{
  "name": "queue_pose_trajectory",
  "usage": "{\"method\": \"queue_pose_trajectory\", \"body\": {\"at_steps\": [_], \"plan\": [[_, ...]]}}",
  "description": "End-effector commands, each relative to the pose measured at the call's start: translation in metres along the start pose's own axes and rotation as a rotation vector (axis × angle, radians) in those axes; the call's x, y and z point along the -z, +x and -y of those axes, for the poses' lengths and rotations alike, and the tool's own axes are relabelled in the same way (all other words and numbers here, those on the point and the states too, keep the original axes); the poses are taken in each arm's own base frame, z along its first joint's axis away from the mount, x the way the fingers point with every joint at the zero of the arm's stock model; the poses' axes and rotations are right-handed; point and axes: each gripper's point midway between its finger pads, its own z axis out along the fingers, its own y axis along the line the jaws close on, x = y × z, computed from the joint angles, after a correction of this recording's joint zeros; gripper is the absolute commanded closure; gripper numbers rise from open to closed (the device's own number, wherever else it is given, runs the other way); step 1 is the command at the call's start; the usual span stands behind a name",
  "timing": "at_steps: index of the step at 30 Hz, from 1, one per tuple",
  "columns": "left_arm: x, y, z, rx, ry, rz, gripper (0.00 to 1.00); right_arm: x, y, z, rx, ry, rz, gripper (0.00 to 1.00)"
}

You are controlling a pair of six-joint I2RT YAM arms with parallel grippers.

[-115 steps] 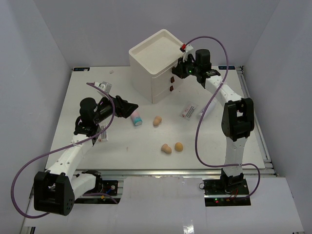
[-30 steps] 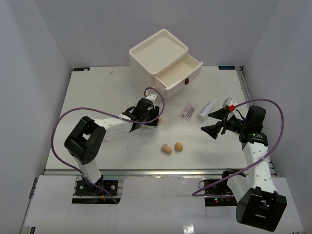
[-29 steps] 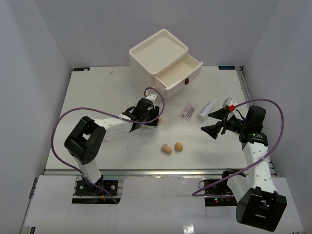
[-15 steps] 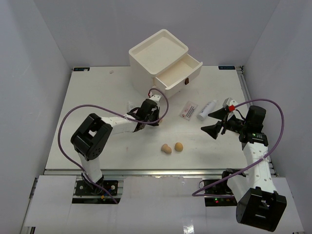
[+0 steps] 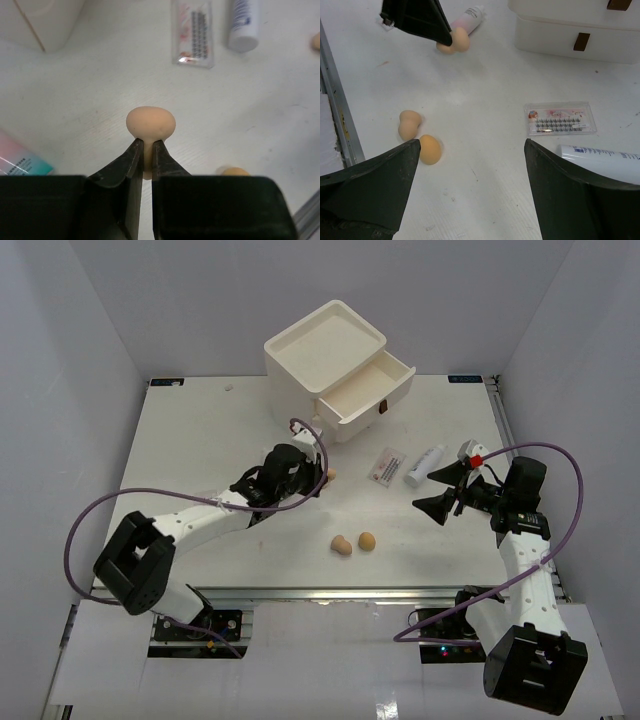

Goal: Organize the makeup

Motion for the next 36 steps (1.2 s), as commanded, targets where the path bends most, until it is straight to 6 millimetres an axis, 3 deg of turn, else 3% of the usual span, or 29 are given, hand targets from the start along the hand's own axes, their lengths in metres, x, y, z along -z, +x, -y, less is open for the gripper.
{"method": "queue_pose_trajectory", "body": {"at_steps": [1, 5, 7, 10, 11, 13, 17, 21, 25, 28, 30, 36], "plan": [[0.033, -0.083, 0.037, -0.091, 0.132, 0.211, 1.00, 0.001, -0.012, 0.001, 0.038, -0.005, 0.022, 0.09], [0.037, -0.148, 0.055, -0.162, 0.149, 0.307, 1.00, 0.002, -0.011, 0.002, 0.036, -0.002, 0.021, 0.09], [0.019, -0.163, 0.055, -0.216, 0.129, 0.297, 1.00, 0.002, -0.011, 0.002, 0.035, -0.002, 0.021, 0.09], [0.002, -0.202, 0.056, -0.253, 0.111, 0.317, 1.00, 0.002, -0.011, 0.003, 0.035, 0.003, 0.021, 0.09], [-0.015, -0.196, 0.050, -0.258, 0.099, 0.280, 1.00, 0.002, -0.011, 0.003, 0.035, 0.002, 0.021, 0.09], [-0.040, -0.210, 0.047, -0.265, 0.089, 0.281, 1.00, 0.002, -0.011, 0.002, 0.037, 0.002, 0.021, 0.09], [-0.063, -0.241, 0.049, -0.280, 0.079, 0.317, 1.00, 0.003, -0.011, 0.002, 0.037, 0.002, 0.023, 0.09], [-0.100, -0.237, 0.041, -0.276, 0.046, 0.289, 0.94, 0.003, -0.011, 0.002, 0.035, 0.000, 0.024, 0.09], [-0.115, -0.234, 0.037, -0.273, 0.030, 0.281, 0.79, 0.003, -0.012, 0.001, 0.041, -0.001, 0.026, 0.09], [-0.117, -0.233, 0.037, -0.273, 0.029, 0.278, 0.53, 0.003, -0.012, 0.001, 0.036, -0.005, 0.027, 0.09], [-0.116, -0.233, 0.038, -0.274, 0.034, 0.280, 0.43, 0.003, -0.012, 0.001, 0.036, -0.005, 0.027, 0.09], [-0.099, -0.244, 0.047, -0.271, 0.069, 0.296, 0.30, 0.003, -0.011, 0.000, 0.034, -0.008, 0.028, 0.08]]}}
